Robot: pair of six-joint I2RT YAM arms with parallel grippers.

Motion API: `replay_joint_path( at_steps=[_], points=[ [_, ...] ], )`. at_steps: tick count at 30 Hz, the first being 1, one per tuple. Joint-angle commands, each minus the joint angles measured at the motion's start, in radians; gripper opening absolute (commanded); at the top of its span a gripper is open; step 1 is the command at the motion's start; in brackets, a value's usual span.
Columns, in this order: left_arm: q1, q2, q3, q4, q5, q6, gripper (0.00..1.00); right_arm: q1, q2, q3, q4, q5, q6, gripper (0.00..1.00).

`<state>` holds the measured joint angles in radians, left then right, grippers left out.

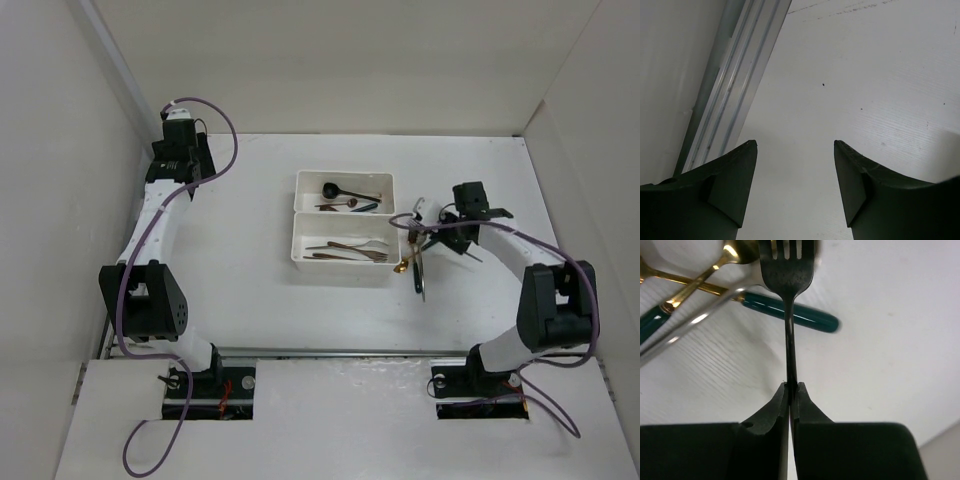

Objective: Sort the eating utensils into containers

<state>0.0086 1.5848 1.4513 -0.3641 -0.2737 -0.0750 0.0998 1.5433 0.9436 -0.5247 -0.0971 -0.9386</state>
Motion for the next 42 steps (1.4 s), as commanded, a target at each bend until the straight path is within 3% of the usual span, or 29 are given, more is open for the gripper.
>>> replay_joint_path(
  at_steps=[1, 8, 13, 16, 23, 25, 27, 28, 30, 34, 35, 39, 42],
  points=[
    [0.007, -0.031, 0.023, 0.021, -0.018, 0.007, 0.6, -0.014, -0.107, 0.09, -0.02, 0.033, -0.043, 0.0],
    [0.007, -0.031, 0.023, 0.03, -0.018, 0.007, 0.6, 0.001, -0.195, 0.248, 0.014, -0.015, -0.065, 0.0],
    [0.007, -0.022, 0.023, 0.03, -0.018, 0.007, 0.6, 0.3, -0.172, 0.307, 0.133, 0.033, -0.054, 0.0],
    [0.007, -0.022, 0.032, 0.03, -0.018, 0.007, 0.6, 0.437, -0.076, 0.369, 0.134, 0.021, -0.036, 0.0],
    [0.016, -0.031, 0.014, 0.03, -0.027, 0.007, 0.6, 0.566, 0.09, 0.391, 0.126, -0.032, 0.076, 0.01],
    [0.016, -0.04, 0.014, 0.03, -0.027, 0.007, 0.6, 0.575, 0.124, 0.391, 0.138, -0.032, 0.142, 0.29],
    [0.016, -0.04, 0.014, 0.03, -0.027, 0.007, 0.6, 0.575, 0.133, 0.403, 0.097, -0.023, 0.153, 0.38],
    [0.016, -0.04, 0.014, 0.03, -0.027, 0.007, 0.6, 0.575, 0.133, 0.403, 0.097, -0.009, 0.176, 0.55],
    [0.016, -0.04, 0.014, 0.03, -0.027, 0.007, 0.6, 0.555, 0.101, 0.394, 0.129, 0.007, 0.21, 0.67],
    [0.016, -0.04, 0.004, 0.03, -0.016, 0.007, 0.6, 0.462, -0.009, 0.356, 0.248, 0.016, 0.427, 0.71],
    [0.016, -0.04, 0.004, 0.03, -0.016, 0.007, 0.6, 0.433, -0.055, 0.345, 0.27, 0.031, 0.598, 0.69],
    [0.016, -0.031, 0.014, 0.03, -0.016, 0.007, 0.6, 0.26, -0.13, 0.27, 0.241, 0.059, 0.976, 0.6],
    [0.016, -0.031, 0.014, 0.03, -0.016, 0.007, 0.6, 0.206, -0.184, 0.143, 0.175, 0.111, 1.133, 0.49]
  ],
)
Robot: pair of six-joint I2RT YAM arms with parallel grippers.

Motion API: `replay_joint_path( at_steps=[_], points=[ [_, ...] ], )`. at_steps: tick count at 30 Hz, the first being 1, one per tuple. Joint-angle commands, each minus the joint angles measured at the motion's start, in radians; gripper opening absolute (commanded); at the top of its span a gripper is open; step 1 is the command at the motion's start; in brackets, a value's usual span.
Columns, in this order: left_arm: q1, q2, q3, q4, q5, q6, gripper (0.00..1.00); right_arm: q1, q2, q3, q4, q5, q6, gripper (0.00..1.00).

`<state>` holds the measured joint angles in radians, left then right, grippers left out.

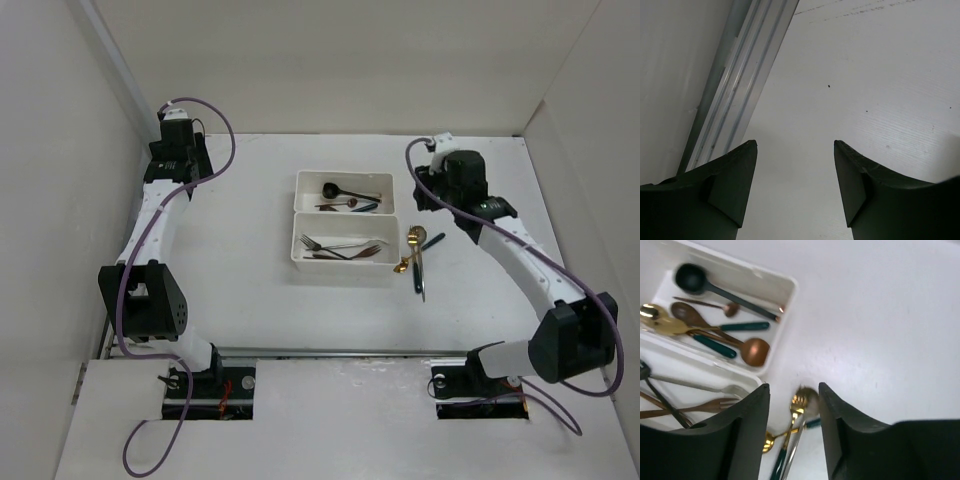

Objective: Sort the eating utensils into containers

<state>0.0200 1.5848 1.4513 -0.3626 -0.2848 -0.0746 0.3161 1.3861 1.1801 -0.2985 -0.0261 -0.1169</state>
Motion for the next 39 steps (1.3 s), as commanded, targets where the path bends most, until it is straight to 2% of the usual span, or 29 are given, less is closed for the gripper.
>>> replay_joint_path(
  at_steps=[1, 7, 20, 30, 34, 37, 39],
  points=[
    [0.005, -0.022, 0.014, 0.028, -0.005, 0.007, 0.6, -0.02, -0.038, -0.126, -0.065, 0.067, 0.341, 0.48],
    [0.005, -0.013, 0.014, 0.028, 0.004, -0.002, 0.6, -0.071, -0.093, -0.315, -0.077, 0.086, 0.468, 0.48],
    [0.005, -0.013, 0.014, 0.028, 0.004, -0.011, 0.61, -0.101, 0.159, -0.237, -0.14, 0.022, 0.491, 0.43],
    [0.024, -0.013, 0.014, 0.028, 0.004, -0.011, 0.61, -0.134, 0.223, -0.206, -0.172, 0.018, 0.5, 0.21],
    [0.024, -0.013, 0.014, 0.028, 0.013, -0.011, 0.61, -0.134, 0.278, -0.194, -0.185, 0.018, 0.5, 0.21],
    [0.024, -0.013, 0.014, 0.028, 0.013, -0.011, 0.61, -0.134, 0.336, -0.137, -0.226, 0.038, 0.5, 0.29],
    [0.034, -0.013, 0.014, 0.028, 0.013, -0.011, 0.61, -0.123, 0.358, -0.128, -0.244, 0.052, 0.488, 0.31]
  ],
)
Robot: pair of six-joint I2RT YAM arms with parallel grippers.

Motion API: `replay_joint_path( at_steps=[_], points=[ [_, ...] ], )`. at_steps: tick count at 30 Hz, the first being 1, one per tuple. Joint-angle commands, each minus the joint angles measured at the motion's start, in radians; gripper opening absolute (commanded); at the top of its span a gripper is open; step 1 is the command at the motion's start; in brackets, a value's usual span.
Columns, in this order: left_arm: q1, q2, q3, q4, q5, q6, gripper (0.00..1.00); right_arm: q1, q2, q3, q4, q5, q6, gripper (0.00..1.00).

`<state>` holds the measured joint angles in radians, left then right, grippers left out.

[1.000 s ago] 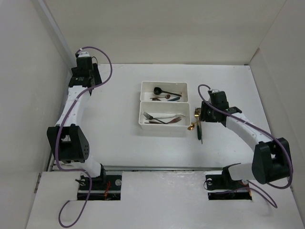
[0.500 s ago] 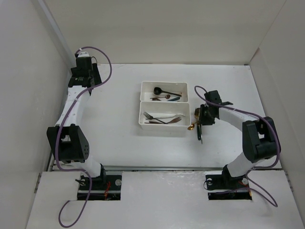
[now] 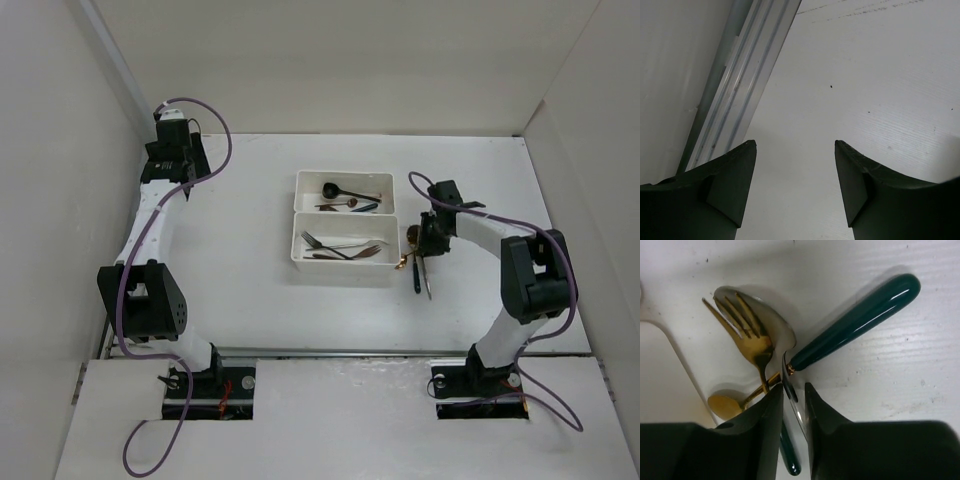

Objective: Sort the eating utensils into containers

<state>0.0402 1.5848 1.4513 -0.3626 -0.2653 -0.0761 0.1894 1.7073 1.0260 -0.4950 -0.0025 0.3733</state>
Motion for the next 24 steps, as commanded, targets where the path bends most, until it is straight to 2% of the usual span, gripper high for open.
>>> replay_joint_path(
  at_steps=[1, 2, 3, 7, 11, 18, 19, 21, 22, 23, 24],
  points=[
    [0.013, -0.013, 0.014, 0.028, -0.006, -0.01, 0.61, 0.015, 0.037, 0.04, -0.048, 0.029, -0.002, 0.27],
    [0.013, -0.013, 0.014, 0.028, -0.006, -0.01, 0.61, 0.024, 0.046, 0.051, -0.048, 0.029, -0.013, 0.21],
    [0.013, -0.013, 0.014, 0.028, -0.006, -0.01, 0.61, 0.024, 0.046, 0.051, -0.048, 0.029, -0.025, 0.0],
    [0.013, -0.022, 0.014, 0.028, -0.006, -0.01, 0.61, 0.015, 0.025, 0.06, -0.048, 0.042, -0.037, 0.0],
    [0.013, -0.022, 0.004, 0.028, -0.015, -0.01, 0.61, 0.001, -0.069, 0.115, -0.088, 0.143, -0.115, 0.0],
    [0.013, -0.022, 0.004, 0.028, -0.015, -0.01, 0.61, 0.001, -0.124, 0.382, -0.191, 0.358, -0.359, 0.0],
    [0.013, -0.022, 0.004, 0.028, -0.015, -0.01, 0.61, 0.037, -0.124, 0.42, -0.147, 0.358, -0.411, 0.0],
    [0.013, -0.022, 0.004, 0.028, -0.015, -0.01, 0.61, 0.094, -0.141, 0.421, -0.052, 0.346, -0.616, 0.0],
    [0.013, -0.022, 0.004, 0.028, -0.015, -0.01, 0.61, 0.169, -0.153, 0.392, 0.017, 0.346, -0.698, 0.0],
    [0.013, -0.022, 0.004, 0.028, -0.015, -0.01, 0.61, 0.208, -0.153, 0.369, 0.176, 0.346, -0.787, 0.0],
    [0.013, -0.022, 0.004, 0.028, -0.015, -0.01, 0.61, 0.243, -0.166, 0.349, 0.258, 0.346, -0.968, 0.0]
  ],
)
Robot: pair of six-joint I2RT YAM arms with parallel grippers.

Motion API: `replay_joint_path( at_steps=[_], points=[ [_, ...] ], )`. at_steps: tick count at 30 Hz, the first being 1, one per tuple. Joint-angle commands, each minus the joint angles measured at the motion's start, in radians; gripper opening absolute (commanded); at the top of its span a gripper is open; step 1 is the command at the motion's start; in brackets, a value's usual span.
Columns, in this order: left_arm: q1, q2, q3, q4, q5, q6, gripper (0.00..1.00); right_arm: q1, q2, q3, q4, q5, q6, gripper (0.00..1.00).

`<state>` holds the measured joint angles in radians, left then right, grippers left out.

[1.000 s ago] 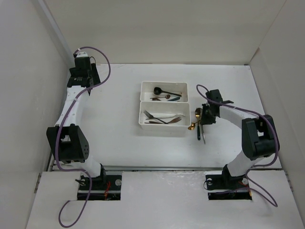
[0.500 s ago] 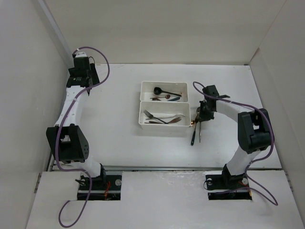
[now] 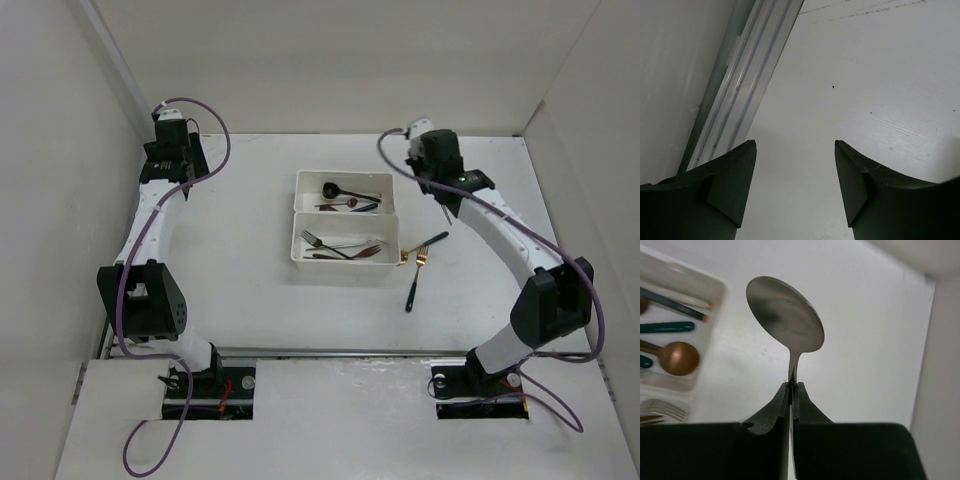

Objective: Sort the eating utensils into containers

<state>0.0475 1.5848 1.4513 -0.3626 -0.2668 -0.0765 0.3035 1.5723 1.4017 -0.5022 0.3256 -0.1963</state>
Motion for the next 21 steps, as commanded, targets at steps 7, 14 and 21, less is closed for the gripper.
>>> replay_joint_path(
  at_steps=[7, 14, 21],
  points=[
    [0.006, -0.043, -0.005, 0.028, -0.038, 0.0, 0.61, 0.289, 0.174, 0.118, 0.338, -0.27, -0.776, 0.0],
    [0.026, -0.063, -0.014, 0.037, -0.068, 0.012, 0.63, 0.321, 0.301, 0.152, 0.343, -0.324, -0.807, 0.37],
    [0.026, -0.063, -0.014, 0.037, -0.058, 0.012, 0.63, 0.341, 0.259, 0.183, 0.363, -0.229, -0.545, 0.74]
  ],
)
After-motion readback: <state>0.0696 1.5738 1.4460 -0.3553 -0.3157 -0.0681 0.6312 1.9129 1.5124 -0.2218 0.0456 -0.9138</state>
